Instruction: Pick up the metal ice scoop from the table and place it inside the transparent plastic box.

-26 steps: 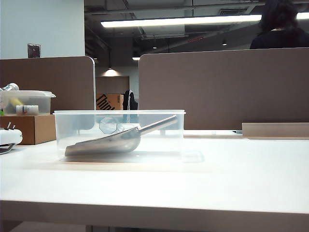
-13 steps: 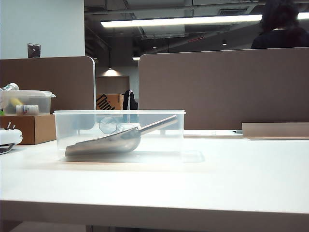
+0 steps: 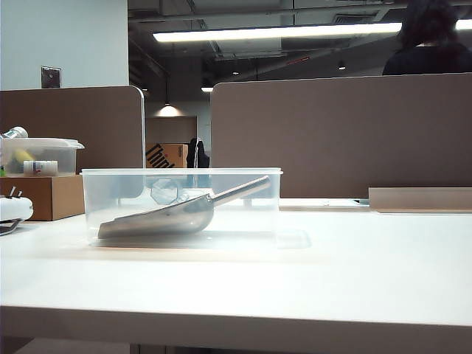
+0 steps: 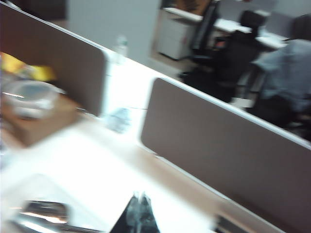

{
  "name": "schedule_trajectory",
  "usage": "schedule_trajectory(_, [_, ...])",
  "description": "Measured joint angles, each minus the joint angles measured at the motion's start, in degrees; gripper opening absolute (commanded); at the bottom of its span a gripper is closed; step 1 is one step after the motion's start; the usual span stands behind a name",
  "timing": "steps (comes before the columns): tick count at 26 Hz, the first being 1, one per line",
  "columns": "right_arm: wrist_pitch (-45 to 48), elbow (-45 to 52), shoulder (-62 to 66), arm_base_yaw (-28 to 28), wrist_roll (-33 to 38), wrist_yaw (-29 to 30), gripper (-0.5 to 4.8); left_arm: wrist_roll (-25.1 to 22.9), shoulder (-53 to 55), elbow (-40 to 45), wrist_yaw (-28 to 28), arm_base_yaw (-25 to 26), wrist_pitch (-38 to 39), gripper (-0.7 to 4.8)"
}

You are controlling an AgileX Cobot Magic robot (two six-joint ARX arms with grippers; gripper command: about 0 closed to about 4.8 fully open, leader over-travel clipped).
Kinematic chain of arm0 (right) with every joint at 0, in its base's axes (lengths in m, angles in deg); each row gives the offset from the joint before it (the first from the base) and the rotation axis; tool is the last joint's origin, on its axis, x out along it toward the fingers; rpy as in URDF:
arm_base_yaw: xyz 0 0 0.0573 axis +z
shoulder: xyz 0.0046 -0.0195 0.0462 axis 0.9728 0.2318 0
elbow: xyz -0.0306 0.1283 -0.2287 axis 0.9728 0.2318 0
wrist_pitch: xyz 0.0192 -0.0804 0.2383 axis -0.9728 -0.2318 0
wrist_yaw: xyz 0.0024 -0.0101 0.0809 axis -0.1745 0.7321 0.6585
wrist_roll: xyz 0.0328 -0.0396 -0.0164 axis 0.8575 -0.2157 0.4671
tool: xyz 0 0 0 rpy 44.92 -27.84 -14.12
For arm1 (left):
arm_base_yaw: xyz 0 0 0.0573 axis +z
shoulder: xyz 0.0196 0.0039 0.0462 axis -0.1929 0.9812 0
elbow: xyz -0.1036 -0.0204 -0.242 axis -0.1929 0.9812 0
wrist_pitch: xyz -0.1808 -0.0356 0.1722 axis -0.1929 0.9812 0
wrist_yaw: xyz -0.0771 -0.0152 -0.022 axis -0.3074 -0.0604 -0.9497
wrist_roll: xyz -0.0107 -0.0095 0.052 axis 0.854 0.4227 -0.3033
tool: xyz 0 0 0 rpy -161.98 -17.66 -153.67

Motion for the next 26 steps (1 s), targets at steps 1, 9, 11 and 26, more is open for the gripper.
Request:
schedule_trajectory(1, [0.00,0.00,-0.02,-1.33,-1.29,-0.59,-0.03,0.00,0.00,0.00,0.00,0.00,0.02,0.21])
schedule_trajectory(9, [10.43,14.25,-5.27,-8.33,-4.33,-1.40,-0.03,0.00,0.00,0.00,-0.02,0.00,0.02,0.21])
schedule_trajectory(11, [17.70,21.97,-7.50,-11.50,-4.70,-0.83,-0.03,0.00,0.00,0.00,-0.04,0.00,0.02,0.21])
schedule_trajectory(26, [54.21,79.76,-32.35,-24.65,-4.83,4.00,-0.03,0.00,0.00,0.00,-0.07,0.00,0.02,0.21])
